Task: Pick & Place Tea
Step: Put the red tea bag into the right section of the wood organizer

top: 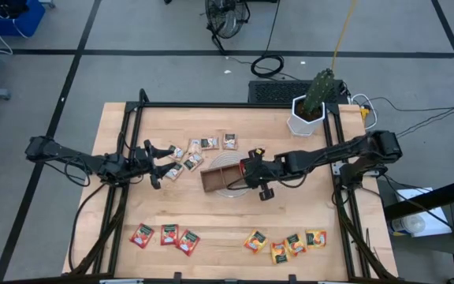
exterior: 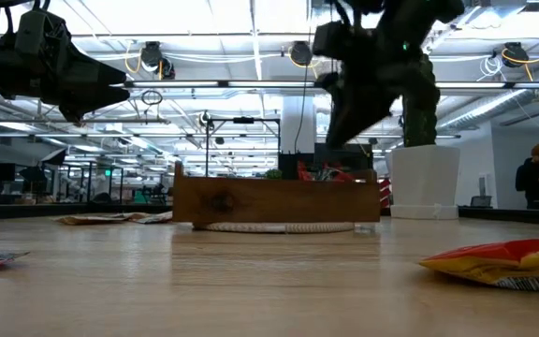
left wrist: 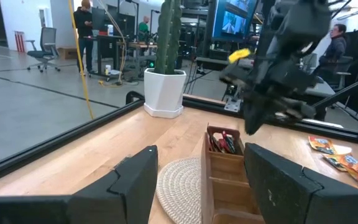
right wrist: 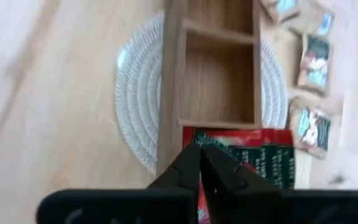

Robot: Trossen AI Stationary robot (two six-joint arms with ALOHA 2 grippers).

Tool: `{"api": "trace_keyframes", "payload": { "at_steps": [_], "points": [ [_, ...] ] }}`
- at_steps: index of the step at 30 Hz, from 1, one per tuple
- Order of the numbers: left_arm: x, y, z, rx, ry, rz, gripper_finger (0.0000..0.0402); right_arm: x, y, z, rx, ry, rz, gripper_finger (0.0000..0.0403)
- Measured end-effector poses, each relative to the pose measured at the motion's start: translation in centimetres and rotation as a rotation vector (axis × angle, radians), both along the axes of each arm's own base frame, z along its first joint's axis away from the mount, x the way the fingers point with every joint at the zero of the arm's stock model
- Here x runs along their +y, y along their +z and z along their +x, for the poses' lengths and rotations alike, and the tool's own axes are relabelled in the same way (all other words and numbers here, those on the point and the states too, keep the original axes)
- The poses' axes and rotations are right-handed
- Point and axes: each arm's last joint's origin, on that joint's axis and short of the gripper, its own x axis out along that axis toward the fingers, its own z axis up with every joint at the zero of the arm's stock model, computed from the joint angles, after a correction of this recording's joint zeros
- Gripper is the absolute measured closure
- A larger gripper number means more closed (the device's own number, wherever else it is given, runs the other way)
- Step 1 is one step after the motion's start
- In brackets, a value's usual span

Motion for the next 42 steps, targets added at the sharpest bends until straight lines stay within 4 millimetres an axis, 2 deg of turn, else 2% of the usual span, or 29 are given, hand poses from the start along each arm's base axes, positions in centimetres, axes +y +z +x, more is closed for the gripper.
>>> {"api": "trace_keyframes", "payload": {
  "at_steps": [3, 7, 11, 14, 21, 25, 36, 42],
  "points": [
    [0.0, 0.0, 0.0, 0.000, 0.000, 0.000, 0.0162, 0.0, 1.4, 0.4, -0.025, 0.029, -0.019, 0.0362],
    [0.0, 0.0, 0.0, 0.000, 0.000, 0.000, 0.0163, -0.1, 2.5, 1.4, -0.002, 0.079, -0.059, 0.0285],
    [0.0, 0.0, 0.0, 0.000, 0.000, 0.000, 0.0162, -0.2, 2.1, 2.8, 0.121, 0.112, -0.085, 0.0222],
    [0.0, 0.0, 0.0, 0.001, 0.000, 0.000, 0.0163, -0.2, 1.6, 3.9, 0.225, 0.136, -0.100, 0.0207],
    [0.0, 0.0, 0.0, 0.000, 0.000, 0.000, 0.0162, -1.5, 0.3, 6.3, 0.432, 0.137, -0.072, 0.0235],
    [0.0, 0.0, 0.0, 0.001, 0.000, 0.000, 0.0162, -2.2, -0.2, 7.1, 0.462, 0.123, -0.044, 0.0261],
    [0.0, 0.0, 0.0, 0.000, 0.000, 0.000, 0.0162, -3.8, -0.3, 6.6, 0.520, 0.100, -0.037, 0.0326],
    [0.0, 0.0, 0.0, 0.000, 0.000, 0.000, 0.0162, -3.9, -0.4, 6.6, 0.521, 0.111, -0.029, 0.0352]
  ]
}}
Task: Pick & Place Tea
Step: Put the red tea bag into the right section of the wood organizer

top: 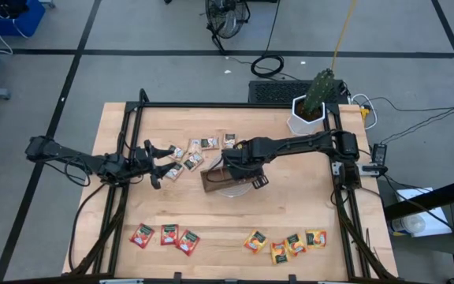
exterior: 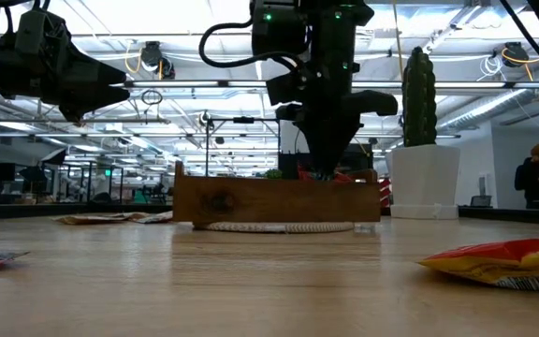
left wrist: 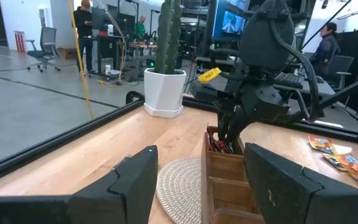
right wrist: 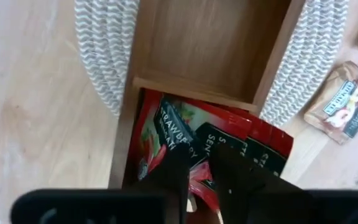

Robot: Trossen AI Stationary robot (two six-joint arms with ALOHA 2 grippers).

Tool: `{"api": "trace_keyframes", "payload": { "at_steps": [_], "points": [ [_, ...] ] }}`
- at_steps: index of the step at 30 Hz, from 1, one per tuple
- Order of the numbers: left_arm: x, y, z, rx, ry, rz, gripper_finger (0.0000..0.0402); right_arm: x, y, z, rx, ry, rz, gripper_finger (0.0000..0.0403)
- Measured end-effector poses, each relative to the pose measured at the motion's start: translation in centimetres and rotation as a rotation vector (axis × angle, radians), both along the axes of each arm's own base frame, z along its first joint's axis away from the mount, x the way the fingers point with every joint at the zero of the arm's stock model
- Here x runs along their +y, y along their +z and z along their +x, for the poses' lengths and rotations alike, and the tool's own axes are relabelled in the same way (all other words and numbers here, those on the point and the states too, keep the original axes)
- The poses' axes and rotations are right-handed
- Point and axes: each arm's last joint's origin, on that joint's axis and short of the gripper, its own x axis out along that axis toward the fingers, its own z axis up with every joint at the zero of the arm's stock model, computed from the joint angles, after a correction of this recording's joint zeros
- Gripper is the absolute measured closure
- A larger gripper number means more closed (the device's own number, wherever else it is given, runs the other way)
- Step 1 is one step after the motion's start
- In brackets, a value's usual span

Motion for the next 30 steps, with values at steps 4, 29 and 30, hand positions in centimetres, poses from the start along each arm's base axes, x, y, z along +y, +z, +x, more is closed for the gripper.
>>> {"api": "trace_keyframes", "payload": {
  "at_steps": [4, 29, 30],
  "points": [
    [0.0, 0.0, 0.0, 0.000, 0.000, 0.000, 0.0162, 0.0, 0.0, 0.0, 0.002, -0.003, 0.022, 0.0374],
    [0.0, 0.0, 0.0, 0.000, 0.000, 0.000, 0.0163, 1.6, 2.4, -1.1, -0.073, -0.170, -0.043, 0.0403],
    [0.0, 0.0, 0.0, 0.000, 0.000, 0.000, 0.0162, 1.7, 2.5, -1.2, -0.081, -0.196, -0.040, 0.0403]
  ]
}}
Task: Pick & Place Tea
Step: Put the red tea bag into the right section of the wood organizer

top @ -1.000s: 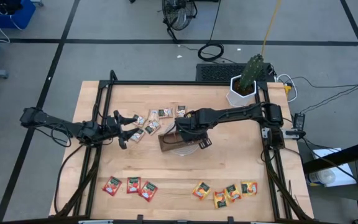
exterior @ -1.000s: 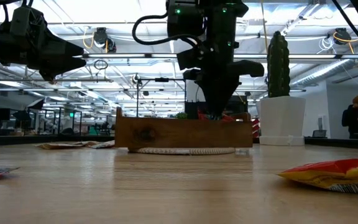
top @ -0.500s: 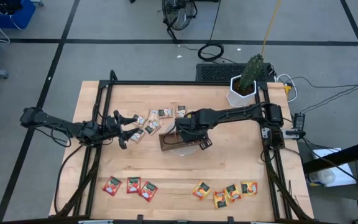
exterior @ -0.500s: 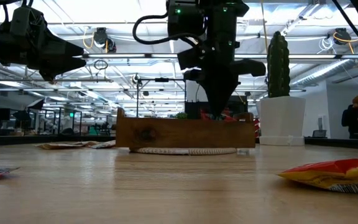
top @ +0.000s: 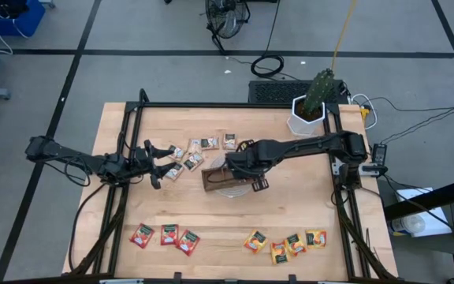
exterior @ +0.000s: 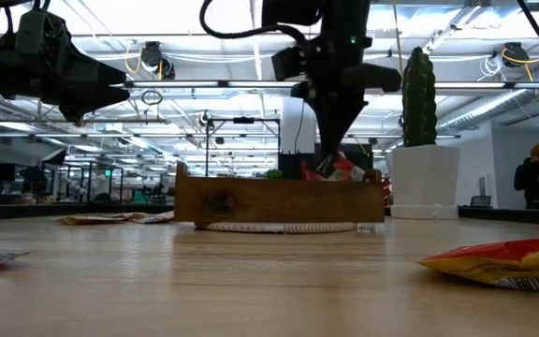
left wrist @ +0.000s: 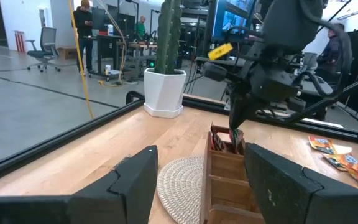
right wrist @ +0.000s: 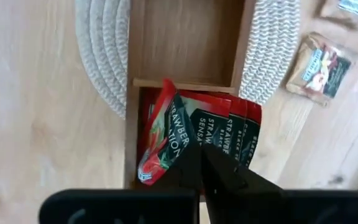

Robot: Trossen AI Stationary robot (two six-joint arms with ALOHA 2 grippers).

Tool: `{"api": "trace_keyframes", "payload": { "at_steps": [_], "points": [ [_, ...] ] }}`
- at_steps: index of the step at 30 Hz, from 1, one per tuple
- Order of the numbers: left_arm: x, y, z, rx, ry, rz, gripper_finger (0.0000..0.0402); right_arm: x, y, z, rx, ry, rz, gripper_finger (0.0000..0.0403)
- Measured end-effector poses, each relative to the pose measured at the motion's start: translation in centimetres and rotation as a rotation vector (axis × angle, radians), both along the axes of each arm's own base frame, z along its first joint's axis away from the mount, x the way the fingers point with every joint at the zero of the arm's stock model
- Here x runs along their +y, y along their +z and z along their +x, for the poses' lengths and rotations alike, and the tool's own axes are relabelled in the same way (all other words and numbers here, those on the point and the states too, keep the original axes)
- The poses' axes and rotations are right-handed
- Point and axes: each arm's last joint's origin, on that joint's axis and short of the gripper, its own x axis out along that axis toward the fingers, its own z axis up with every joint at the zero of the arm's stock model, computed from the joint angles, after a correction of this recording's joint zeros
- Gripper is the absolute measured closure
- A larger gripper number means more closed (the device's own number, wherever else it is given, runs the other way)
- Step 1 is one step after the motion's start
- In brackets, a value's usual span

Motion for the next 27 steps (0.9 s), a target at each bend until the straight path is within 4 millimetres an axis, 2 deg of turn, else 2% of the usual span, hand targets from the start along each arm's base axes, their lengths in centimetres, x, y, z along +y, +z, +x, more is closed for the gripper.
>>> {"api": "trace_keyframes", "payload": {
  "at_steps": [8, 13, 19, 23, 27],
  "points": [
    [0.0, 0.0, 0.0, 0.000, 0.000, 0.000, 0.0162, 0.7, 0.4, -0.1, -0.084, -0.225, 0.003, 0.0403],
    [0.0, 0.0, 0.0, 0.000, 0.000, 0.000, 0.0162, 1.4, -0.6, -0.6, -0.116, -0.324, -0.130, 0.0403],
    [0.0, 0.0, 0.0, 0.000, 0.000, 0.000, 0.0163, 1.6, -1.7, -2.1, -0.177, -0.414, -0.133, 0.0403],
    [0.0, 0.0, 0.0, -0.001, 0.000, 0.000, 0.0162, 1.9, -1.7, -3.5, -0.296, -0.467, -0.139, 0.0403],
    [0.0, 0.0, 0.0, -0.001, 0.000, 0.000, 0.0162, 2.3, -1.3, -5.1, -0.488, -0.512, -0.116, 0.0403]
  ]
}}
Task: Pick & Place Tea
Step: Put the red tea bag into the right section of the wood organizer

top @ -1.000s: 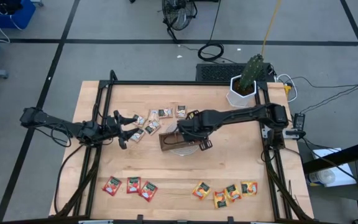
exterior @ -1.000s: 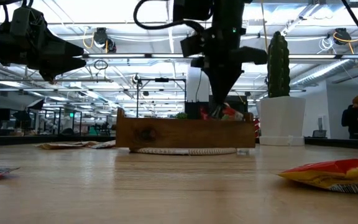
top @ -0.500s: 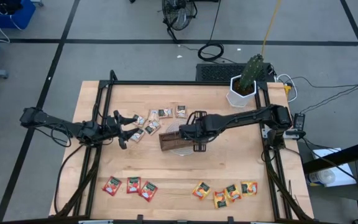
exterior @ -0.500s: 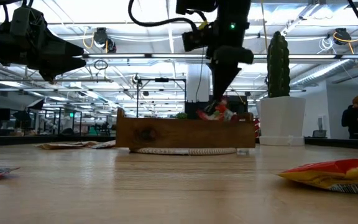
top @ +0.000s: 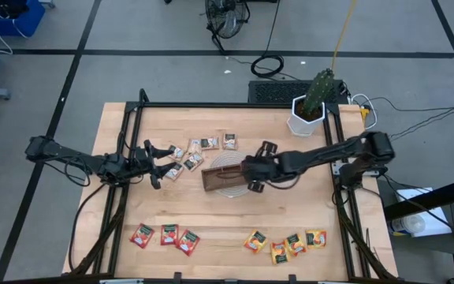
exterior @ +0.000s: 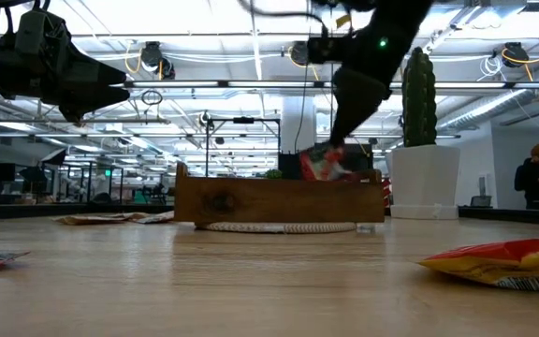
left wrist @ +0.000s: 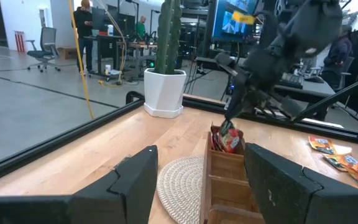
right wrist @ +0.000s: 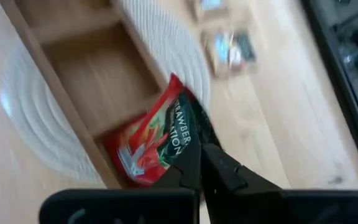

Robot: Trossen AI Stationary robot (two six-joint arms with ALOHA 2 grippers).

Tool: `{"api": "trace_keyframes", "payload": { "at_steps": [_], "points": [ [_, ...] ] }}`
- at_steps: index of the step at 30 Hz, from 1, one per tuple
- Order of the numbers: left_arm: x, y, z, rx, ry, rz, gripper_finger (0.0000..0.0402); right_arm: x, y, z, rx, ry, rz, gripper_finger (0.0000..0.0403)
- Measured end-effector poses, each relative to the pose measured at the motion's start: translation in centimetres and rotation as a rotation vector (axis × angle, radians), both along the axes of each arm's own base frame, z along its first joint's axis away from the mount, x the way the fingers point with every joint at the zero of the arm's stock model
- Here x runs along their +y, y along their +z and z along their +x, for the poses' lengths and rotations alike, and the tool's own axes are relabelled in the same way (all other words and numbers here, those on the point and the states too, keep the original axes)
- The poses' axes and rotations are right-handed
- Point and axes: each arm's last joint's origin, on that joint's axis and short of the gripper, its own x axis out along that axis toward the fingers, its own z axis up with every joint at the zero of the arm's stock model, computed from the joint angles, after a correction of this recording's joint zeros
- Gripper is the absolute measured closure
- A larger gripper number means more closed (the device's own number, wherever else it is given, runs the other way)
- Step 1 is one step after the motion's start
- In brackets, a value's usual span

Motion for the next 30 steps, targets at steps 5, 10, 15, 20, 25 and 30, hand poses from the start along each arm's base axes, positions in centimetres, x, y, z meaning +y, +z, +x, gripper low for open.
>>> {"api": "trace_keyframes", "payload": {
  "at_steps": [5, 10, 15, 20, 25, 30],
  "points": [
    [0.0, 0.0, 0.0, 0.000, 0.000, 0.000, 0.0163, 0.1, -1.7, -2.3, -0.170, -0.016, 0.008, 0.0403],
    [0.0, 0.0, 0.0, 0.000, 0.000, 0.000, 0.0162, 0.0, -4.6, -3.8, -0.231, -0.017, -0.006, 0.0403],
    [0.0, 0.0, 0.0, 0.000, 0.000, 0.000, 0.0162, 0.1, -5.4, -4.4, -0.254, -0.022, -0.063, 0.0403],
    [0.0, 0.0, 0.0, 0.000, 0.000, 0.000, 0.0162, 0.3, -5.2, -4.2, -0.260, -0.003, -0.115, 0.0403],
    [0.0, 0.0, 0.0, 0.000, 0.000, 0.000, 0.0163, 0.3, -5.1, -4.1, -0.279, -0.002, -0.113, 0.0386],
    [0.0, 0.0, 0.0, 0.000, 0.000, 0.000, 0.0162, 0.3, -5.1, -4.1, -0.277, -0.003, -0.115, 0.0336]
  ]
}}
